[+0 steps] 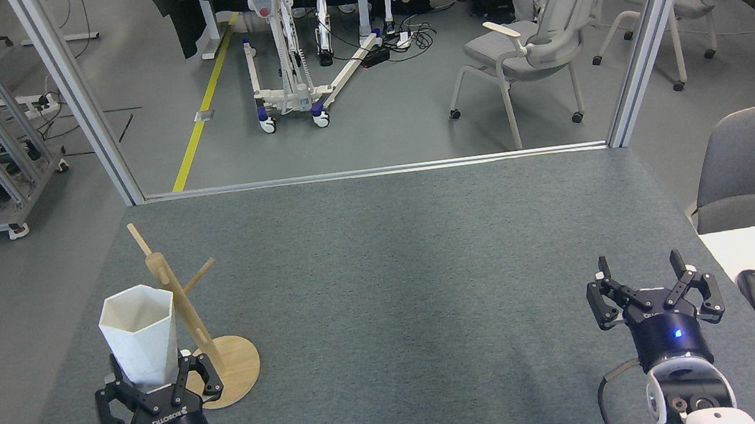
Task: Hang cup on storage rack
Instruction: 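Tilt the cup onto the peg with the left gripper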
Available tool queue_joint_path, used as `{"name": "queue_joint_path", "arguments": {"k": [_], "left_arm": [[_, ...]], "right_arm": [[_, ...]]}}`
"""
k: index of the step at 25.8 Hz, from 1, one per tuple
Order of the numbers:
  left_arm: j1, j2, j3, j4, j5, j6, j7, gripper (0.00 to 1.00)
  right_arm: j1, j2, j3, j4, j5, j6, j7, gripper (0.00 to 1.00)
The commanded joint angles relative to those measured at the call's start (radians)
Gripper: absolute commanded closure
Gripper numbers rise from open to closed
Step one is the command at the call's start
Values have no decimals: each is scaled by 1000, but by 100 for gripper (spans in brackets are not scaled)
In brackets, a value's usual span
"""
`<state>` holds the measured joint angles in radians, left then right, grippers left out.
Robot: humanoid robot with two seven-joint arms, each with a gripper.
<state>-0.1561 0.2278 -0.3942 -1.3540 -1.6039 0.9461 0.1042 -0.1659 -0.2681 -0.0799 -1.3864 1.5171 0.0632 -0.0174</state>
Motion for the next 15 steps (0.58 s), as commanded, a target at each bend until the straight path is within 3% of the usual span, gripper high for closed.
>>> {"name": "queue_joint_path", "arguments": {"k": [1,11,12,13,14,15], "left_arm": [[-8,2,-2,13,1,-1,0,100],[0,-2,-17,18,1,-15,0,97],[0,-4,-17,19,1,-10,3,86],[-2,-4,-17,19,1,-7,2,62],[0,-8,-17,19,-1,8,5,24],[0,-13,-17,19,-1,30,5,2]], "right_arm": [[0,0,0,0,0,-2,0,0],[2,3,0,1,0,0,0,0],[2,3,2,1,0,0,0,0],[2,1,2,1,0,0,0,0],[2,1,2,1,0,0,0,0],[2,1,2,1,0,0,0,0]]}}
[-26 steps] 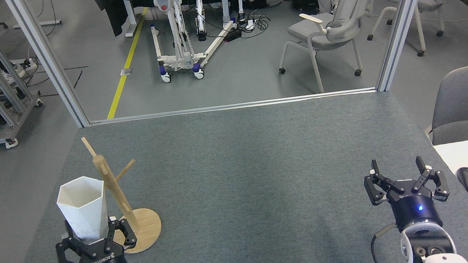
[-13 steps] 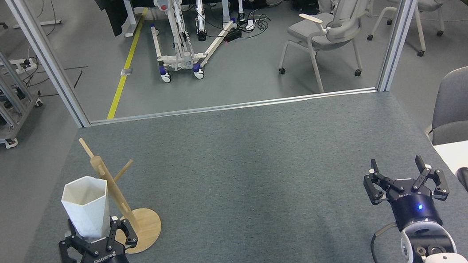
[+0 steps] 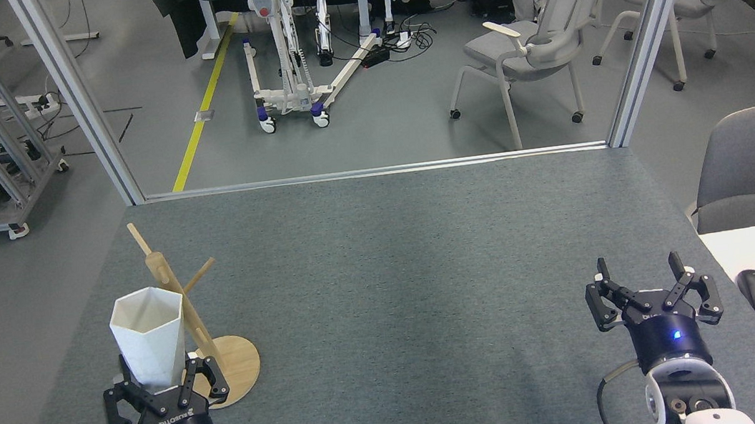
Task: Hang cup on storage rack
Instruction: 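Tilt the cup onto the peg with the left gripper, then release the cup and pull the left gripper back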
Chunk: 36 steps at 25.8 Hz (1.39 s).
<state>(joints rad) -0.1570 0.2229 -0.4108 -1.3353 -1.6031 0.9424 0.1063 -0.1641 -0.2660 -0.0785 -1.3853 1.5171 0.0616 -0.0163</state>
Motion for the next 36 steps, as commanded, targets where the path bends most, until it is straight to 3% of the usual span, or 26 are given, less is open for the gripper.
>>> {"name": "queue_joint_path", "arguments": {"k": [1,22,32,36], "left_arm": [[1,-7,0,-1,-1,38,1,0],[30,-30,-2,28,2,-4,-2,0],[126,-79,-174,-77,0,-274,6,0],[136,-99,-178,-146,0,-478,12,0]], "right_arm": [[0,-1,0,0,0,1,-1,0],[-3,4,-3,0,-2,3,-1,0],[-6,5,-6,-1,-8,1,-8,0],[-6,-25,-4,8,-138,-9,-11,0]]}}
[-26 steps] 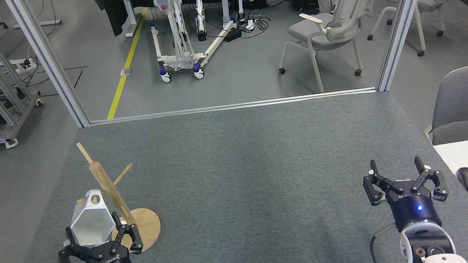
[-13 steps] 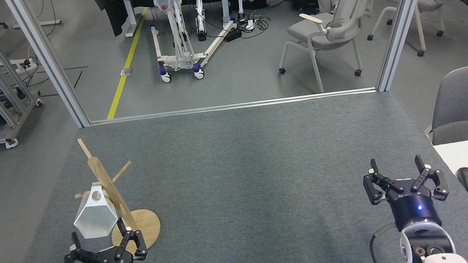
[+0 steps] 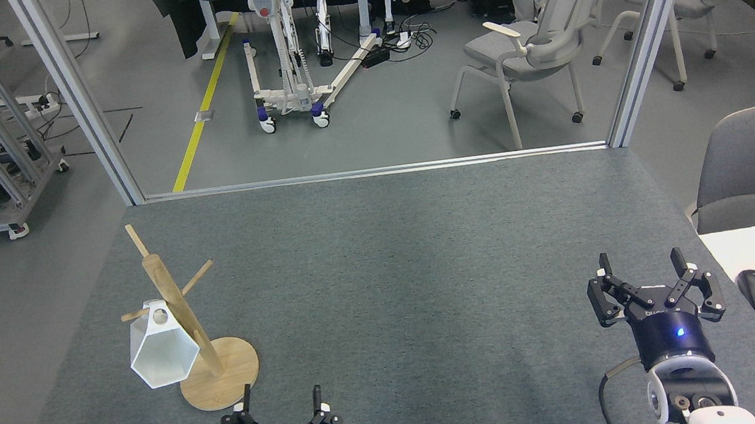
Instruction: Hang cup on storage rack
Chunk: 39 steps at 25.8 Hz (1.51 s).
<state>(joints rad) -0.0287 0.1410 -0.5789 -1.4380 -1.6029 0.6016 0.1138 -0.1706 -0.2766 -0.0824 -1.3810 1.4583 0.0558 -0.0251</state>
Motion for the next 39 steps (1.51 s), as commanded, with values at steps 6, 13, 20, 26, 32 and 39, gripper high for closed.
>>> {"name": "queue_joint_path", "arguments": {"k": [6,13,20,26,32,39], "left_arm": [[-65,-127,44,-53,1,-439,7,0],[-192,-227,90,-64,67,-445,7,0],[-255,-251,90,-7,61,-391,-103,0],[-289,-244,90,53,61,-304,-114,0],[-289,-235,119,57,63,-302,-112,0],[-289,-233,120,56,64,-304,-112,0]], "right_arm": [[11,-64,3,2,-188,-2,7,0],[100,-84,13,-85,-193,-2,7,0],[189,-85,6,-165,-194,4,7,0],[180,-82,4,-153,-196,4,7,0],[120,-98,10,-98,-197,2,7,0],[92,-98,9,-69,-196,6,7,0]]}}
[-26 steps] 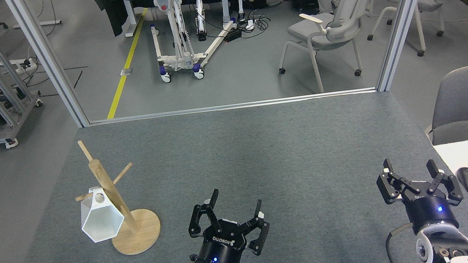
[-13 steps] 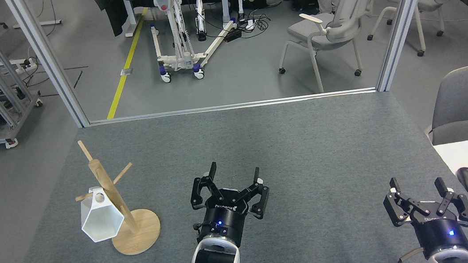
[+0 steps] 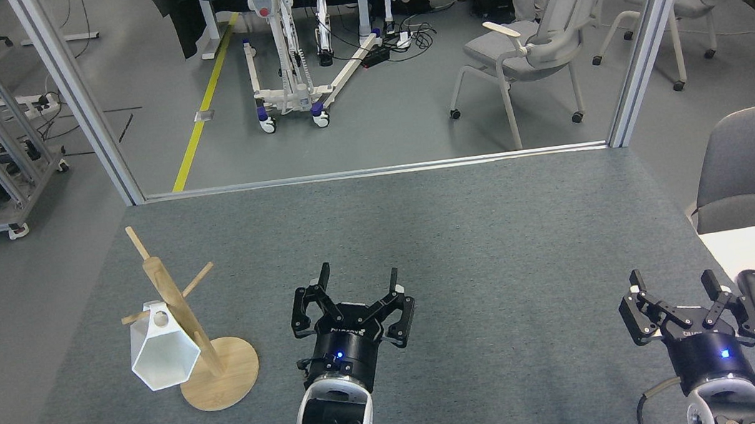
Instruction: Hang cup on storage rack
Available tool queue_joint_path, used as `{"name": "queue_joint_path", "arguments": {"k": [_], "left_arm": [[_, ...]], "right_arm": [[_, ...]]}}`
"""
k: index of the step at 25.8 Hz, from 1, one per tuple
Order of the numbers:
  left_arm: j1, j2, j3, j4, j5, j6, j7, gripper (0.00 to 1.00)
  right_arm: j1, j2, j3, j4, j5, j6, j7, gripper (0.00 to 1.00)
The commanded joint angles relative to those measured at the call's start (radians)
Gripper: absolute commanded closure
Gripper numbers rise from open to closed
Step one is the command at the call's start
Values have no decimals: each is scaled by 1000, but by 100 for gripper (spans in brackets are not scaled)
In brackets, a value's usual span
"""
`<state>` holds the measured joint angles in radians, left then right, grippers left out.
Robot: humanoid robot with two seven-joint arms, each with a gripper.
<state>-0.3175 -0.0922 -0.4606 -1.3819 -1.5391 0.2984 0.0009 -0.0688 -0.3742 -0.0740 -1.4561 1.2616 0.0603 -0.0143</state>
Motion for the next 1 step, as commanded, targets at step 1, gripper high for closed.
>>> {"name": "queue_joint_path", "arguments": {"k": [1], "left_arm": [[0,0,2,-2,1,-1,1,0]], "right_arm": [[-8,0,0,7,1,1,-4,0]]}}
